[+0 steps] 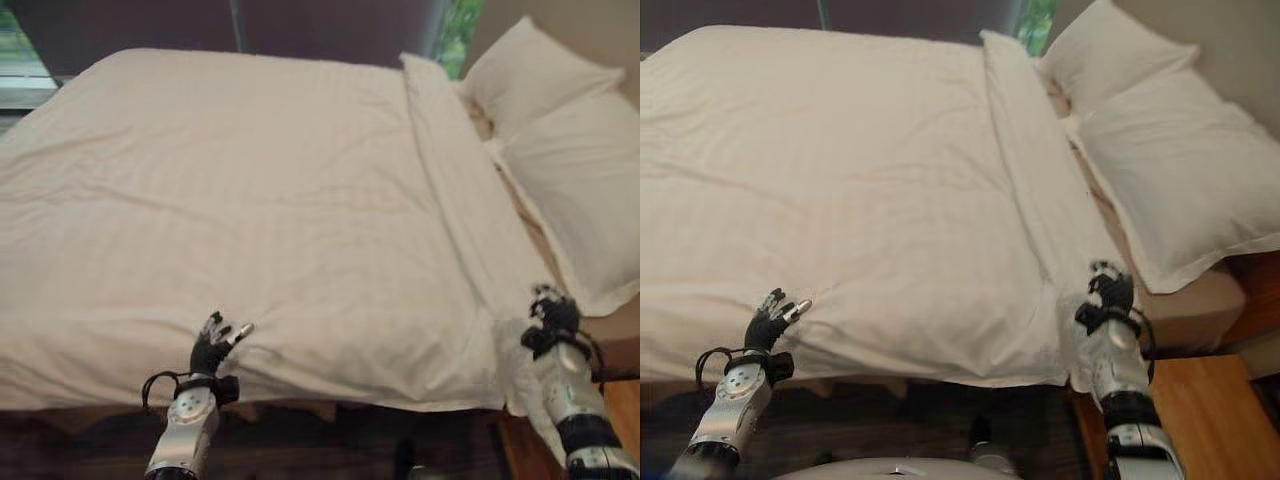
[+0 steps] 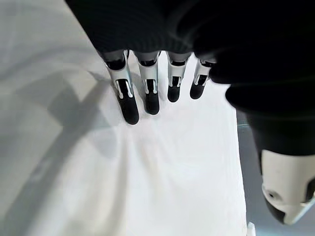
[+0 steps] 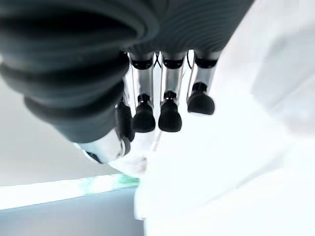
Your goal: Making the bed.
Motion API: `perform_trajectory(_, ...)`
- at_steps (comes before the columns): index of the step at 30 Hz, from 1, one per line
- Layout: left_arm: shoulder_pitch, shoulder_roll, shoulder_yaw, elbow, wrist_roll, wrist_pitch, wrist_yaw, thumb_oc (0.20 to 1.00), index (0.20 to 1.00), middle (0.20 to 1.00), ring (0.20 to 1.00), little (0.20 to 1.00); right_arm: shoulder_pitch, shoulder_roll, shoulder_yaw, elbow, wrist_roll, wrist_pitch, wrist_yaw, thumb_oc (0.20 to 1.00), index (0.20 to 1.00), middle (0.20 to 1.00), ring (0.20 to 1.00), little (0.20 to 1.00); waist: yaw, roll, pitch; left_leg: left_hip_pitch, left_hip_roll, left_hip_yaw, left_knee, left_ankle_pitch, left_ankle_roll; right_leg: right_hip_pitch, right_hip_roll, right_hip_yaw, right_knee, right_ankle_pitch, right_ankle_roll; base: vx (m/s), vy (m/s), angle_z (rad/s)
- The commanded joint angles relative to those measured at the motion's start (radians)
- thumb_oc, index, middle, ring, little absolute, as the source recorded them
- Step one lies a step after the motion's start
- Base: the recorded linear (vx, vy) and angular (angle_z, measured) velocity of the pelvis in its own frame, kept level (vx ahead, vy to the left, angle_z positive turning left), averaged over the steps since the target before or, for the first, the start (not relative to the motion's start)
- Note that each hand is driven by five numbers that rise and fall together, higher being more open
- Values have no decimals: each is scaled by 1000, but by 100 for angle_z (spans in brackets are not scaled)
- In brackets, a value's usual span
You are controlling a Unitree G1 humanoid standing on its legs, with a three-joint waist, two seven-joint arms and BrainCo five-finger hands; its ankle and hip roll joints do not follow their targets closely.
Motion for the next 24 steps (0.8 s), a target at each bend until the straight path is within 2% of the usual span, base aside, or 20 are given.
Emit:
perform_trajectory(1,-99,56,19,8,-53,-82,24,1000,1000,1000,1000,1000,-98,-27,-72,-23,85,-101,-20,200,200,200,200,200,1,-9,52,18,-3,-2,6,-33,21,54,-19,-55,20,-148,-12,2,-116,19)
perform_trajectory(3,-91,48,15,17,-68,-93,22,1000,1000,1000,1000,1000,-145,-26,-78,-24,124,-136,-19,200,200,200,200,200,7,33,67,11,19,-4,6,-11,2,61,-8,-74,20,-164,-23,11,-130,13)
perform_trajectory(4,-92,48,16,17,-68,-94,21,1000,1000,1000,1000,1000,-146,-27,-78,-23,125,-136,-19,200,200,200,200,200,6,34,68,11,21,-5,6,-11,1,62,-7,-75,20,-165,-24,-2,-135,8)
perform_trajectory(6,-86,40,11,28,-89,-101,20,1000,1000,1000,1000,1000,-180,-29,-94,-13,166,-167,-19,200,200,200,200,200,10,65,85,4,36,-5,6,6,-12,63,4,-84,20,-176,-31,-48,-129,13)
perform_trajectory(7,-82,33,10,45,-105,-106,19,1000,1000,1000,1000,1000,-209,-35,-107,-2,185,-189,-24,200,200,200,200,200,9,92,100,-6,46,-2,6,20,-23,57,10,-86,20,-183,-37,-60,-108,12)
perform_trajectory(9,-85,29,5,52,-107,-111,21,1000,1000,1000,1000,1000,-225,-36,-108,6,192,-196,-27,200,200,200,200,200,8,106,111,-10,50,2,6,27,-28,52,13,-88,20,-184,-38,-70,-81,5)
perform_trajectory(12,-104,17,-8,90,-123,-124,25,1000,1000,1000,1000,1000,-260,-58,-112,39,211,-213,-29,200,200,200,200,200,-3,160,148,-35,57,10,6,46,-39,20,14,-81,20,-182,-38,-107,-61,1)
perform_trajectory(14,-104,9,-19,119,-134,-131,19,1000,1000,1000,1000,1000,-267,-76,-122,64,225,-219,-25,200,200,200,200,200,-18,203,163,-50,57,19,6,55,-42,-1,7,-77,20,-182,-34,-64,-13,-2)
perform_trajectory(15,-88,3,-26,140,-144,-132,11,1000,1000,1000,1000,1000,-275,-92,-135,104,239,-219,-19,200,200,200,200,200,-34,242,171,-54,49,16,6,43,-52,-15,-5,-60,20,-197,-24,0,0,0)
perform_trajectory(16,-89,1,-26,142,-145,-133,10,1000,1000,1000,1000,1000,-277,-95,-133,107,241,-220,-17,200,200,200,200,200,-34,244,170,-55,48,16,6,41,-52,-16,-6,-60,20,-198,-23,-14,59,-7)
perform_trajectory(20,-72,-26,-40,199,-156,-128,-8,1000,1000,1000,1000,1000,-270,-103,-141,203,252,-196,-16,200,200,200,200,200,-78,317,174,-77,40,48,6,33,-51,-76,-14,-25,20,-192,-12,-32,73,-21)
perform_trajectory(21,-72,-27,-41,200,-156,-128,-8,1000,1000,1000,1000,1000,-270,-104,-141,203,252,-196,-16,200,200,200,200,200,-77,318,172,-78,40,49,6,33,-51,-77,-14,-24,20,-192,-12,3,76,-25)
perform_trajectory(22,-75,-41,-45,219,-164,-125,-14,1000,1000,1000,1000,1000,-246,-86,-153,229,254,-189,-19,200,200,200,200,200,-103,340,166,-87,38,59,6,26,-50,-108,-12,0,20,-188,-8,4,64,-21)
perform_trajectory(24,-93,-56,-51,243,-171,-120,-16,1000,1000,1000,1000,1000,-200,-48,-166,253,257,-183,-21,200,200,200,200,200,-136,355,157,-94,37,69,6,19,-49,-132,-10,22,20,-188,-9,40,87,-28)
